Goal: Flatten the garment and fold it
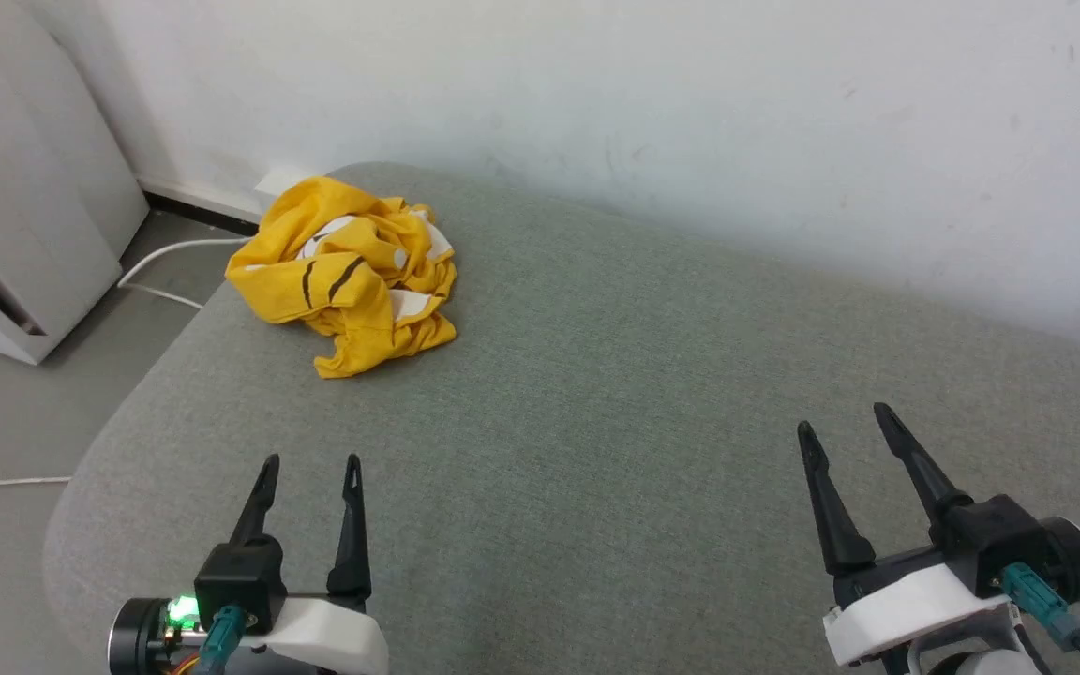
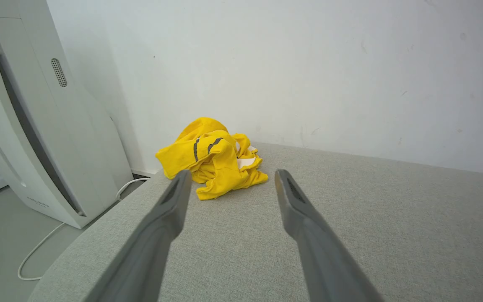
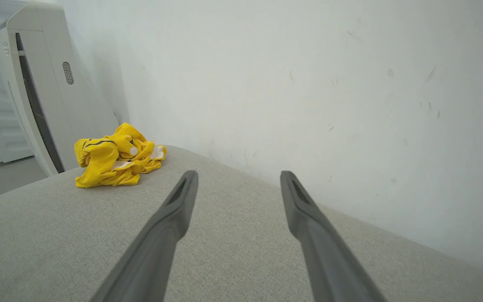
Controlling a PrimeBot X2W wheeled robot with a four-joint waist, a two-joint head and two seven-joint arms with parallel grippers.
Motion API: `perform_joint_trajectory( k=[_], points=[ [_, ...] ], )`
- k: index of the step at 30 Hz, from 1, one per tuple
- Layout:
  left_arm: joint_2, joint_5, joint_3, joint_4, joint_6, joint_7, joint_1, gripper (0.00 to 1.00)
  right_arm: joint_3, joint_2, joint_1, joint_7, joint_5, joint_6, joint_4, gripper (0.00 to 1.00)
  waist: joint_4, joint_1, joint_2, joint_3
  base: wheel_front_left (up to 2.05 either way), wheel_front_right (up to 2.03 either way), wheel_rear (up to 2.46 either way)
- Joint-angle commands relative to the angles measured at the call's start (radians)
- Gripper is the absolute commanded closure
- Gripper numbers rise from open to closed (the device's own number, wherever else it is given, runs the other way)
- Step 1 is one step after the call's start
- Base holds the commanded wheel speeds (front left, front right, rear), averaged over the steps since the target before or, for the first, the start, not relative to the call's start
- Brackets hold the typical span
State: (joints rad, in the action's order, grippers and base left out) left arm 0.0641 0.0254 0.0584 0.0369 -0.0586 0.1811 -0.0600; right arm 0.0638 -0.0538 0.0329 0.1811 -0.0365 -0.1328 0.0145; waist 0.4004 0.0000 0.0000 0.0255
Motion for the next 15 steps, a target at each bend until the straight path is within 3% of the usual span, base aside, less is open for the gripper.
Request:
perform_joint_trajectory(
  k=[1,15],
  points=[
    [0.005,0.004,0.002,0.005,-0.008,0.012,-0.011,0.0,0.004,0.003,0.009,0.012,-0.006,0.002,0.007,0.0,0.015,0.0,0.0,0.001,0.0,0.0,0.0],
    [0.006,0.004,0.014,0.007,-0.02,0.041,-0.018,0.0,0.019,0.003,0.009,0.041,-0.019,0.002,0.022,0.0,0.083,0.0,0.0,0.0,0.0,0.0,0.0]
  ],
)
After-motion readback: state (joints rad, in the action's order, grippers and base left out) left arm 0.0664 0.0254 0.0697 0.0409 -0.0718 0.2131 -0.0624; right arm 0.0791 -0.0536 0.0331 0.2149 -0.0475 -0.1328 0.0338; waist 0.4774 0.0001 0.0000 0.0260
